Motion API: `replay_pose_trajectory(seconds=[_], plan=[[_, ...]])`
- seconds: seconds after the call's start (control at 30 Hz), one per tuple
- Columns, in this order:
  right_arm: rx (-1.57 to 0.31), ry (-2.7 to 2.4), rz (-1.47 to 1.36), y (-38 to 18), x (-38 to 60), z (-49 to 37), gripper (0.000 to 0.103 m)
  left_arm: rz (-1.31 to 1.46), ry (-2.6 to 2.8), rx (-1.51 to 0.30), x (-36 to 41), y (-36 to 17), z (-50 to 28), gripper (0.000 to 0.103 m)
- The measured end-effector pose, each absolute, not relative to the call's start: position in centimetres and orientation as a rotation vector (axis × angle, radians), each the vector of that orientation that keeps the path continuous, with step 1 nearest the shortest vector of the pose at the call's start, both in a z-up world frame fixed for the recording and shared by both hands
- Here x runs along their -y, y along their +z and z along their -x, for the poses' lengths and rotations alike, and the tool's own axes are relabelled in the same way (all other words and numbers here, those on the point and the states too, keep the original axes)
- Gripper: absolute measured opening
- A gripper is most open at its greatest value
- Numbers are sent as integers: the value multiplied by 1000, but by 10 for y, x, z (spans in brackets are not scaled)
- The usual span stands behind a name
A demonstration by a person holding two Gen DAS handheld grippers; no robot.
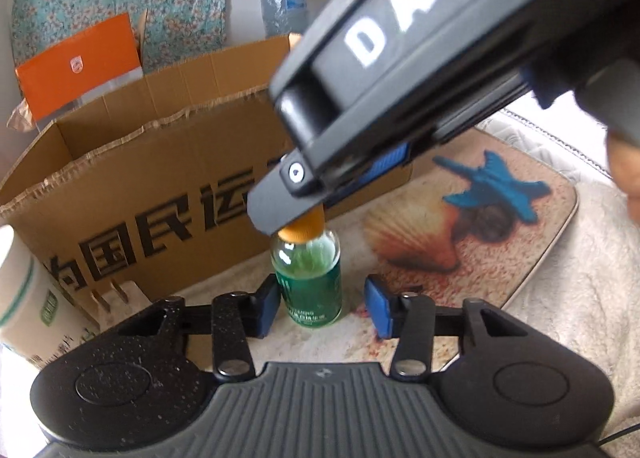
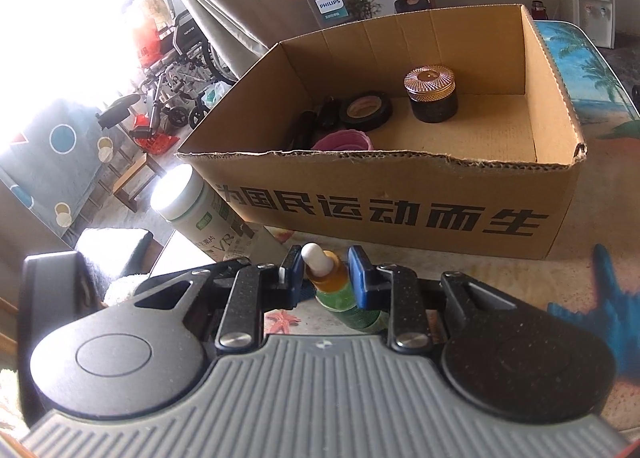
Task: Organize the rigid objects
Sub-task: 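Grasp the green dropper bottle by its cap with the right gripper, then lift the dropper bottle into the cardboard box and open the right gripper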
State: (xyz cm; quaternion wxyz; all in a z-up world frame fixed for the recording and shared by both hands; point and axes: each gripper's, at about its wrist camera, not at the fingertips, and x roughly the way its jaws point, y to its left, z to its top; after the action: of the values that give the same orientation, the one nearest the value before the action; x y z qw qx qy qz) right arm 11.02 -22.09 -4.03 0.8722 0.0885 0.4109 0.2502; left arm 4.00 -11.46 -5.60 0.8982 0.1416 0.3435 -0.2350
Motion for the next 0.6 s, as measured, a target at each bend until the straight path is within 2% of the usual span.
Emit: replay_pose_trajectory(seconds=[0.27, 0.6], plan=[[-866, 515, -142, -44, 213, -111, 26, -239, -481, -721, 107, -62, -47, 34], [-853, 510, -145, -42, 215, -107, 22, -198, -487, -712, 99, -60, -44, 33]])
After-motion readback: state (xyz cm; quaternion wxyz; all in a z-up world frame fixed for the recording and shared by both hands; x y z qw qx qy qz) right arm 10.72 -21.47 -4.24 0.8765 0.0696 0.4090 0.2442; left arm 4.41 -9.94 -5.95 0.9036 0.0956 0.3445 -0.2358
